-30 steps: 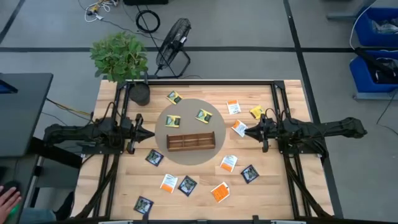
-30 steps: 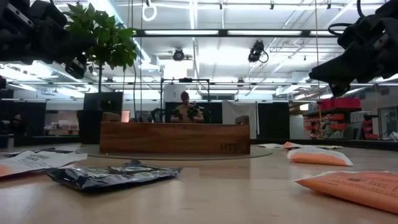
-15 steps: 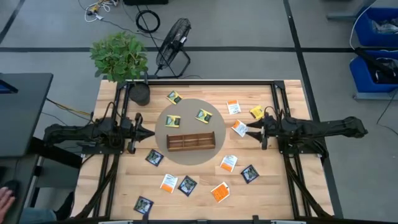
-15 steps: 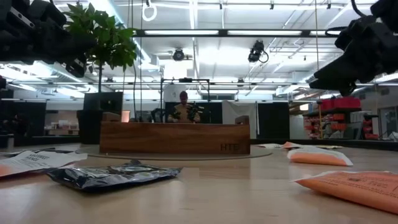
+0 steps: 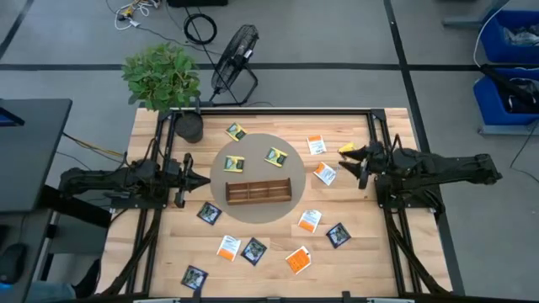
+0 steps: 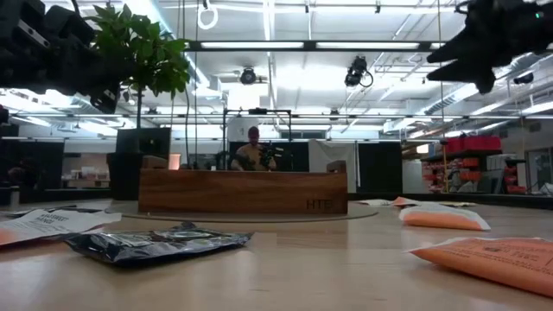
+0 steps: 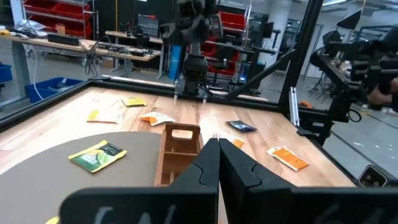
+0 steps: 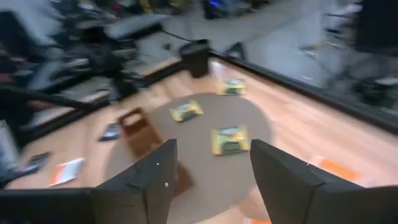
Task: Pick & Place Tea
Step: Put the yellow tea bag into the left section of the wooden organizer
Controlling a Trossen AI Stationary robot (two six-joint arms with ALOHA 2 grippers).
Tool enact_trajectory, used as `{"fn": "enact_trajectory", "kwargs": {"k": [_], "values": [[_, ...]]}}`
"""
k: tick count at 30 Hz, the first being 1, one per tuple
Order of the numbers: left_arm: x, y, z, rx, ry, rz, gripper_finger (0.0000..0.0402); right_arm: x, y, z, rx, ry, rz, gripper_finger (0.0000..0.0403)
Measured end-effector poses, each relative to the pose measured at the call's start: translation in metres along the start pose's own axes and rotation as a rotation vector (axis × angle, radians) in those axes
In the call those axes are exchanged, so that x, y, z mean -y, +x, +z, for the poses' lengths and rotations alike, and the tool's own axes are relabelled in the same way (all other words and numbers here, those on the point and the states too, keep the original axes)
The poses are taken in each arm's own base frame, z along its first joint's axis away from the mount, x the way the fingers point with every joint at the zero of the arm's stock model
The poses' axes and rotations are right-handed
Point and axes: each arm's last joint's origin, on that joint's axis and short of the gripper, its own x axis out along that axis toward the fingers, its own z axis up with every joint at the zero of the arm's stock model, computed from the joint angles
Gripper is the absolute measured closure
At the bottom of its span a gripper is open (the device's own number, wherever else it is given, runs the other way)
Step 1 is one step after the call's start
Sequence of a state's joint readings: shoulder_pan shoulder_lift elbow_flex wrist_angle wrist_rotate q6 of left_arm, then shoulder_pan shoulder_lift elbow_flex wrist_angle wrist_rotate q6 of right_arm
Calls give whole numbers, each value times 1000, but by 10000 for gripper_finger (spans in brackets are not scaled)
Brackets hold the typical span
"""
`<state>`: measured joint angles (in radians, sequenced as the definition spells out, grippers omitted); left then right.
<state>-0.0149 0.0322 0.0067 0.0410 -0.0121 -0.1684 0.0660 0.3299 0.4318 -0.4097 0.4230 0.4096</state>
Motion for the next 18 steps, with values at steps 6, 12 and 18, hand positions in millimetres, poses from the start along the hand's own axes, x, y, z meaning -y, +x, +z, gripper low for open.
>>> {"fn": "enact_trajectory", "kwargs": {"k": [6, 12, 18], "values": [[-1, 0, 0, 8, 49, 42, 399, -4, -9, 38, -241, -6, -252, 191], [-3, 0, 2, 27, 96, 109, 399, 0, 2, 58, -554, -28, -517, 191], [-3, 0, 2, 27, 94, 111, 399, 18, 30, 57, -869, -86, -649, 191]]}}
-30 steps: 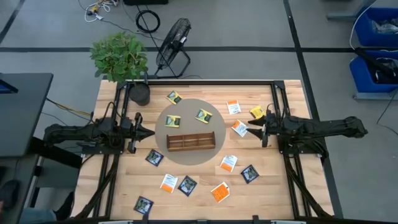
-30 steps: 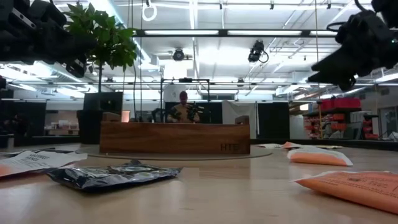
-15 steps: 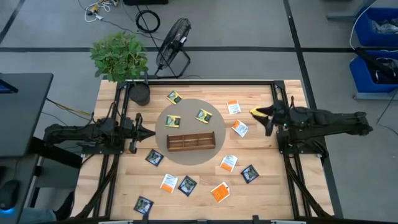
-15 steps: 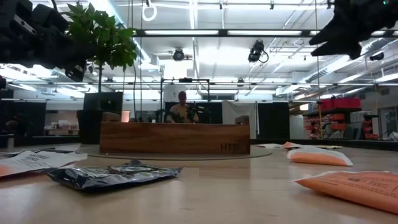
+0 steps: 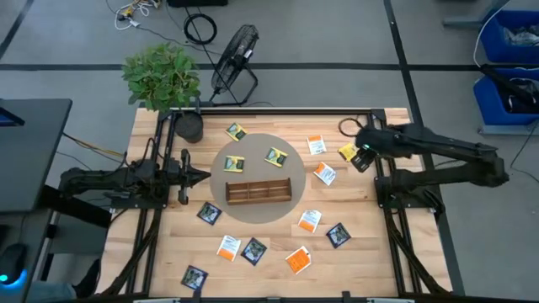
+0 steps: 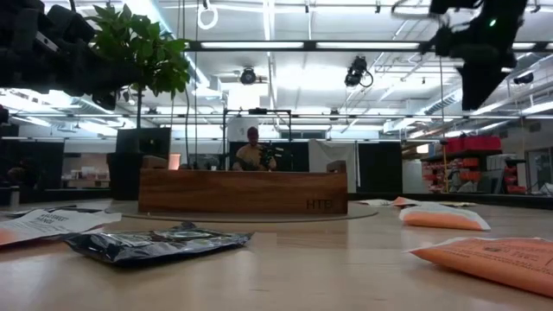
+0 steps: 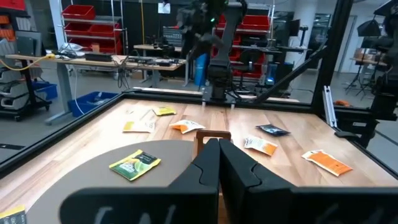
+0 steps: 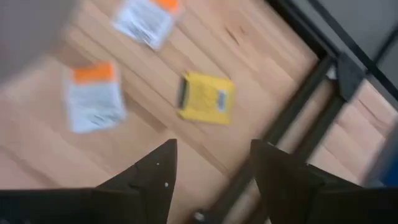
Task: Pick & Place Tea
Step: Put the yellow tea bag into the left section of the wooden organizer
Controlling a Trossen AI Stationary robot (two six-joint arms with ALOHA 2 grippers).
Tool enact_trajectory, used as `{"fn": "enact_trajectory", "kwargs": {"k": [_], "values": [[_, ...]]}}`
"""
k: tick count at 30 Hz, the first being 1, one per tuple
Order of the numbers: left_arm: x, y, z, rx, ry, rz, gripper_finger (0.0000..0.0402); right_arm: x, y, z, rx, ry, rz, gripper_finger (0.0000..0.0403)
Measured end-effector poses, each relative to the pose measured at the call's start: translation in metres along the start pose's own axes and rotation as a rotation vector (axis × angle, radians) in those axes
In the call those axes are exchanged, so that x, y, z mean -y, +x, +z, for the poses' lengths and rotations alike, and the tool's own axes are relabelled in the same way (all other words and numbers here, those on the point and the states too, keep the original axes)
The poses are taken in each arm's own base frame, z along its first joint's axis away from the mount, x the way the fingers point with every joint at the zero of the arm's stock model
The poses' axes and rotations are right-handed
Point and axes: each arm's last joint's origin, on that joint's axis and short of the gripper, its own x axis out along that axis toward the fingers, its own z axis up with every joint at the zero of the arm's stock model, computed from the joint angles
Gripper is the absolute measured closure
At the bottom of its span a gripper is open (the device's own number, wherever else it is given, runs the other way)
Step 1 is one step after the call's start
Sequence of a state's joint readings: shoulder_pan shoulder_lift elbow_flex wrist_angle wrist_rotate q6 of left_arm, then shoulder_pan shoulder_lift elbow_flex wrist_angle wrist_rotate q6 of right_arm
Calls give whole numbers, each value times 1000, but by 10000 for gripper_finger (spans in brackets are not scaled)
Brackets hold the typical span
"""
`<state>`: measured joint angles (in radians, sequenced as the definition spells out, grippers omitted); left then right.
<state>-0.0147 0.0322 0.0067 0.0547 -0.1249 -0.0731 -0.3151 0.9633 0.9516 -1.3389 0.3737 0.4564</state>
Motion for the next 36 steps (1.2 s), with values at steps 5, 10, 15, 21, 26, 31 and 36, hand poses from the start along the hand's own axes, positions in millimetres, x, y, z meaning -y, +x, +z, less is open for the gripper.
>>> {"fn": "enact_trajectory", "kwargs": {"k": [5, 10, 15, 21, 26, 31, 36], "values": [[0, 0, 0, 0, -1, 1, 399, 8, 31, 24, -146, -5, -91, 191], [0, 0, 0, 0, -1, 1, 399, 18, 63, 50, -176, 82, -105, 191], [0, 0, 0, 0, -2, 1, 399, 20, 92, 65, -211, 130, 49, 187], [0, 0, 0, 0, -2, 1, 399, 15, 124, 63, -295, 124, 98, 155], [0, 0, 0, 0, -2, 1, 399, 9, 146, 58, -335, 143, 87, 118], [0, 0, 0, 0, -2, 0, 399, 3, 162, 54, -352, 148, 83, 99], [0, 0, 0, -1, -2, 0, 399, 0, 173, 46, -352, 164, 86, 103]]}}
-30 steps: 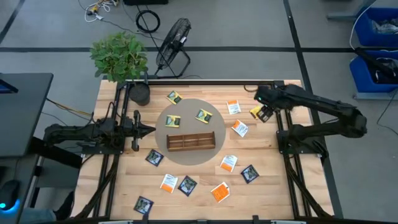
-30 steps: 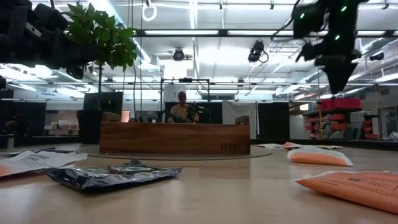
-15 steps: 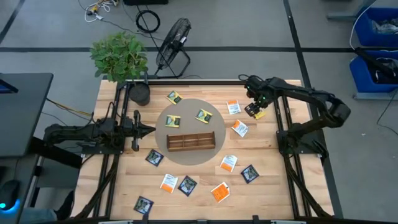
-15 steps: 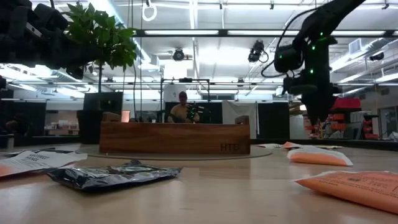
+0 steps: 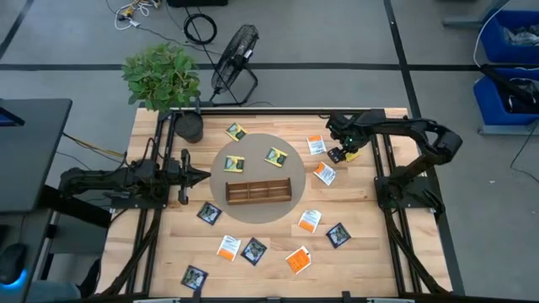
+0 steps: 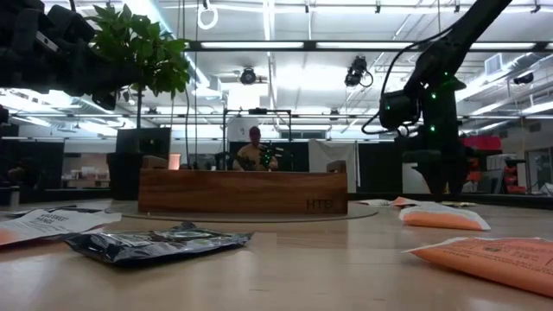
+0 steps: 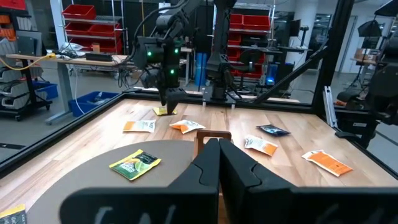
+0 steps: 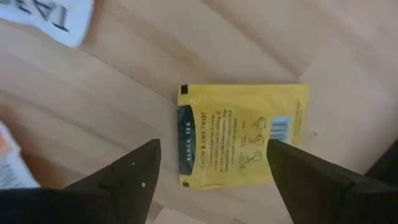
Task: Pick & Place Tea
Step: Put the yellow tea bag into the left section of the wooden organizer
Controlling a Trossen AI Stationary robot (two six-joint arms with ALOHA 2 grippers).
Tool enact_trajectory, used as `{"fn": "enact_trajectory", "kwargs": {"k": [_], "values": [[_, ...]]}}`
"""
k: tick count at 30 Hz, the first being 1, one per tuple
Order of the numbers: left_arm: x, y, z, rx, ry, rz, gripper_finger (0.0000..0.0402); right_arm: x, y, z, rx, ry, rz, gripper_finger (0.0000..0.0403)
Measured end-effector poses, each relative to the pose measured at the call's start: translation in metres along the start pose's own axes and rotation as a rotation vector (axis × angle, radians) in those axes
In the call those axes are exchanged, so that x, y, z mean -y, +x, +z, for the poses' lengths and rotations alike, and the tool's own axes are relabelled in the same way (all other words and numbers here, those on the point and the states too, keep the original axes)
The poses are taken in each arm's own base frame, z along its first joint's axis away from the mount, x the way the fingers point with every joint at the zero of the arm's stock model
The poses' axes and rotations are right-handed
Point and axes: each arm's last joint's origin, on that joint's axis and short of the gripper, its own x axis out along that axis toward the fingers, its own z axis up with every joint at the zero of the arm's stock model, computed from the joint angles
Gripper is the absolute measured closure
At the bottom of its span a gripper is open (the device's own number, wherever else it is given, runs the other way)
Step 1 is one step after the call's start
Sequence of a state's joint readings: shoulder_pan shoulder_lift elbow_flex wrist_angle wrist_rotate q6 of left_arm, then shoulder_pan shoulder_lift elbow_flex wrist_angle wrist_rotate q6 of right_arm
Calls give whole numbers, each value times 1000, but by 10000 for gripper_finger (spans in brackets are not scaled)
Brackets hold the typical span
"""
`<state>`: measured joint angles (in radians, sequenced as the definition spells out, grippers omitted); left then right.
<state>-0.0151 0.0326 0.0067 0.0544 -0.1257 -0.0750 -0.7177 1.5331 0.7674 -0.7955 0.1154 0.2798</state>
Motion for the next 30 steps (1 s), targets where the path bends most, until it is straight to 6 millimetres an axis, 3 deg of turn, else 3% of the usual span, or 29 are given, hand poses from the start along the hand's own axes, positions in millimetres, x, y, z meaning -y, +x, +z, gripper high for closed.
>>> {"fn": "enact_trajectory", "kwargs": {"k": [13, 30], "values": [[0, 0, 0, -1, 2, 0, 399, 0, 15, -10, 4, 18, 13, 150], [0, 0, 0, -1, 1, 0, 399, -2, 16, -6, 35, 17, 41, 377]]}}
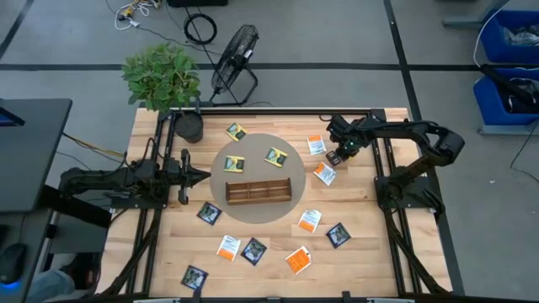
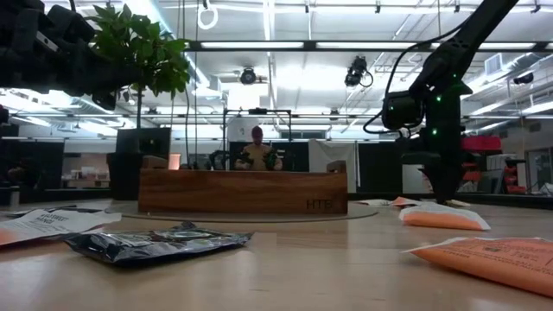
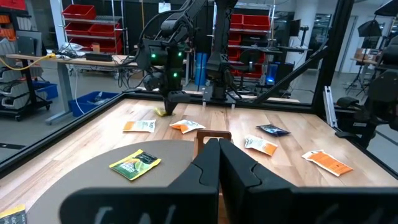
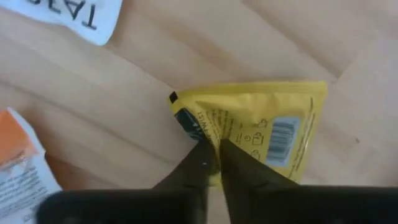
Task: Pick & Place Tea
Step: Put the yellow tea bag into the left section of the wooden organizer
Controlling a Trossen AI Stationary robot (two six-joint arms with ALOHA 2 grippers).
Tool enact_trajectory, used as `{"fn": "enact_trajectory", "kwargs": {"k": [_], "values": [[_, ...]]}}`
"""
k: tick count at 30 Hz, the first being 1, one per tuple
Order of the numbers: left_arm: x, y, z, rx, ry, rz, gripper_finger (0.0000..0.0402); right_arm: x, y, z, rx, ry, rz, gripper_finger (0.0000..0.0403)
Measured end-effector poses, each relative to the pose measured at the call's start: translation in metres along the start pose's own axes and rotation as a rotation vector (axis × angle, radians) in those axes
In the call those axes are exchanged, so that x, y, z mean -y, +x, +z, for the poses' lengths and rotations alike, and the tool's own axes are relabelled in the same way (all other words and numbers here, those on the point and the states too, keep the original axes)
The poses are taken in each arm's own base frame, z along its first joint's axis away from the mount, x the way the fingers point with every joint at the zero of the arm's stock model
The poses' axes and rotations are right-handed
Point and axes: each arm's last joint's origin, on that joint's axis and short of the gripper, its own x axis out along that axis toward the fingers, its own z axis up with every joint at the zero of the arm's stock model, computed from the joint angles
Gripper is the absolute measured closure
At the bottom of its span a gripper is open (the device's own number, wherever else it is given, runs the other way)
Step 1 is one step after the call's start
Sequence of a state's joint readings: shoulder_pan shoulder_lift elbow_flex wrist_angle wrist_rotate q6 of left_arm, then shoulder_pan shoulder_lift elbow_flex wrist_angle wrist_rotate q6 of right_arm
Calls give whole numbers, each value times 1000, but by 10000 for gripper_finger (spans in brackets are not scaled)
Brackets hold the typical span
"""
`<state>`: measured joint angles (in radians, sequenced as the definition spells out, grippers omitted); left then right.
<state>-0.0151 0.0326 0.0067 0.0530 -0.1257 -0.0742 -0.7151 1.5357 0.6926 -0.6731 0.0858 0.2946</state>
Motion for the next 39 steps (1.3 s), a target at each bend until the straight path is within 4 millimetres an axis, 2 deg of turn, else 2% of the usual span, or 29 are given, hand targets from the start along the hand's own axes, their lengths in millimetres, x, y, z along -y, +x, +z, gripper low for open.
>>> {"fn": "enact_trajectory", "kwargs": {"k": [2, 7, 14, 23, 28, 34, 39], "values": [[0, 0, 0, 0, 0, 0, 399, 0, -1, 1, 24, -9, -23, 394], [0, 0, 0, 0, 0, 0, 399, -3, -12, 0, 18, -28, -24, 399], [0, 0, 0, -1, 2, 0, 399, -16, -58, 7, 49, -118, 20, 402], [2, 0, -1, -10, 95, -61, 398, -49, -136, 27, 224, -357, 393, 403], [2, 0, 2, 17, 93, -54, 382, -67, -171, 29, 290, -551, 643, 403], [2, -3, 23, 195, 6, -37, 360, -83, -204, 21, 290, -700, 905, 403], [3, -9, 52, 296, -8, -44, 336, -89, -215, 14, 266, -751, 968, 403]]}}
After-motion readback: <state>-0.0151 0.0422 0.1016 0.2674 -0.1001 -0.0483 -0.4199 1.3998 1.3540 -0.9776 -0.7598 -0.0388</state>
